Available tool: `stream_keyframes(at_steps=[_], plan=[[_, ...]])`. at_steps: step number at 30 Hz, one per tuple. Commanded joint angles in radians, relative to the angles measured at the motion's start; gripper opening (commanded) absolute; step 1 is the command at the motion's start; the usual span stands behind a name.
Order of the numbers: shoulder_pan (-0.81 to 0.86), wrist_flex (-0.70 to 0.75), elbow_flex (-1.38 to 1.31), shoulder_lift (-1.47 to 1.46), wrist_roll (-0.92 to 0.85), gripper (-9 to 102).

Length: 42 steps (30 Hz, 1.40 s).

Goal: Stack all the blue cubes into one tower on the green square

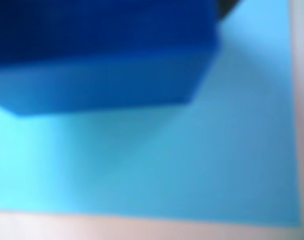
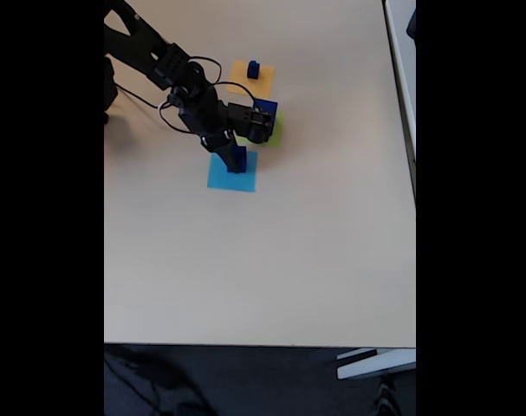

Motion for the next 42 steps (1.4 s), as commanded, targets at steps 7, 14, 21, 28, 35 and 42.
stream_keyframes(at_steps=[7, 14, 21, 28, 35, 42], plan=[[0.011, -0.015, -0.009, 0.040, -0.035, 6], [0.005, 0.049, -0.075, 0.107, -0.048, 6], [-0.006, 0.202, -0.215, 0.193, -0.021, 6], [-0.078, 0.370, -0.456, 0.176, 0.089, 6], [-0.169, 0.453, -0.621, 0.097, 0.230, 7], [-0.249, 0.476, -0.660, 0.035, 0.354, 6]])
